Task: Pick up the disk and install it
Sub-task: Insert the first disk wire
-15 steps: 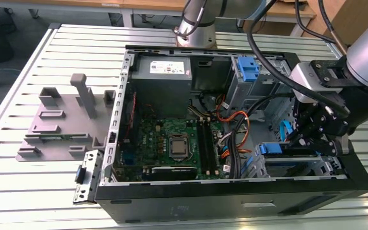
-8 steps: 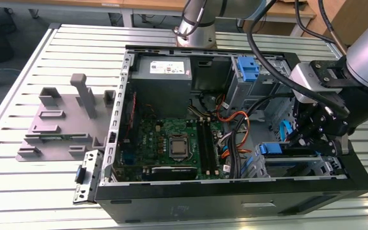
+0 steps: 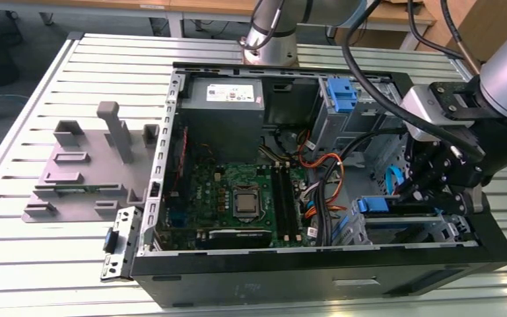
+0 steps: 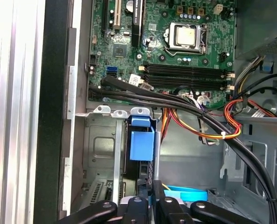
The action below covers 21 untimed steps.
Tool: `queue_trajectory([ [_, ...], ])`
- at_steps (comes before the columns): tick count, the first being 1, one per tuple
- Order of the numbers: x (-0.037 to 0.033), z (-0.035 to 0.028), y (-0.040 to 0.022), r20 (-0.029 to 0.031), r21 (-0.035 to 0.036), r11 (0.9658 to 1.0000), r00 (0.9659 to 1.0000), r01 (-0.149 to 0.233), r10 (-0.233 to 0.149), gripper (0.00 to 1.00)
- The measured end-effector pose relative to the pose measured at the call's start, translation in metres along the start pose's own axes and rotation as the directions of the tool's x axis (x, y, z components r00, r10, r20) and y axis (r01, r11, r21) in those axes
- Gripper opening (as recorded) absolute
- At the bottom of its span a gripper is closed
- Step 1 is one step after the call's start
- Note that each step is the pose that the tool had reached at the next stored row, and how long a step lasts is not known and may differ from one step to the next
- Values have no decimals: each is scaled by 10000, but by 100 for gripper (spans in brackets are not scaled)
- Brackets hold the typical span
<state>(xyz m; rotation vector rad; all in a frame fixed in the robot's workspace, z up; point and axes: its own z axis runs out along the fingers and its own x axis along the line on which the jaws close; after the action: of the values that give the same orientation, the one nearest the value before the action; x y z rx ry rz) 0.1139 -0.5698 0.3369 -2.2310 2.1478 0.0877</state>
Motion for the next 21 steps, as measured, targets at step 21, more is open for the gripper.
queue_trajectory([
  [21,15,20,0,8,1,10000,10000,-11,11,16],
])
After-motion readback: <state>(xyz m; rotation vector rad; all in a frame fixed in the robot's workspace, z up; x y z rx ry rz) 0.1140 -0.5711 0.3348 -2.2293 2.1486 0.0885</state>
